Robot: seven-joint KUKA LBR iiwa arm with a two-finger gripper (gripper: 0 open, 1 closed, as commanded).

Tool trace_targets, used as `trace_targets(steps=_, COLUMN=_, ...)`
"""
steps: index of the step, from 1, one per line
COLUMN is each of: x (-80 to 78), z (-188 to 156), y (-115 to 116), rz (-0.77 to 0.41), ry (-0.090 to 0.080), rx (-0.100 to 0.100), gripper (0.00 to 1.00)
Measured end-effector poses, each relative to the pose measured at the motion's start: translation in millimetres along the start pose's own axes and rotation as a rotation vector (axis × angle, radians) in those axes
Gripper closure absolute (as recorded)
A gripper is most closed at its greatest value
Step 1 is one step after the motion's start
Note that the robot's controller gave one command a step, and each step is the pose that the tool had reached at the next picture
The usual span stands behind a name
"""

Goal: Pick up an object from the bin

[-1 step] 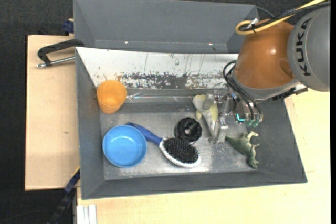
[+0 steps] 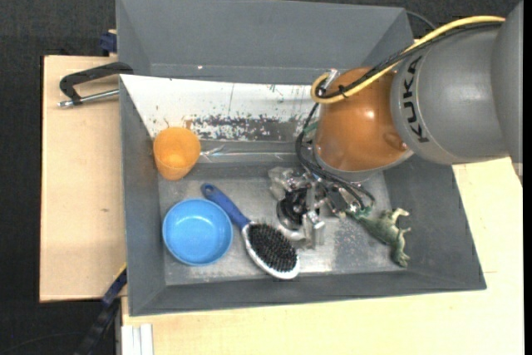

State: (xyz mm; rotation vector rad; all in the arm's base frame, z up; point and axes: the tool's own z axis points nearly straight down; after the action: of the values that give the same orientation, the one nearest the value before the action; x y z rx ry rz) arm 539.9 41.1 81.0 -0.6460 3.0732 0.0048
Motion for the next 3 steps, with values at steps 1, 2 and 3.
trace_targets(steps=1, x=0.4, z=-0.9, y=-1.8, rz=0.003, ry=-0.001, rx=0.002, gripper=1.0)
trace_targets(steps=2, x=0.4, z=-0.9, y=-1.8, rz=0.003, ry=-0.001, rx=0.002, gripper=0.0)
trace_targets(steps=3, x=49.5, z=10.3, y=-86.3, rz=0.027, ry=0.004, rx=0.005, gripper=0.0)
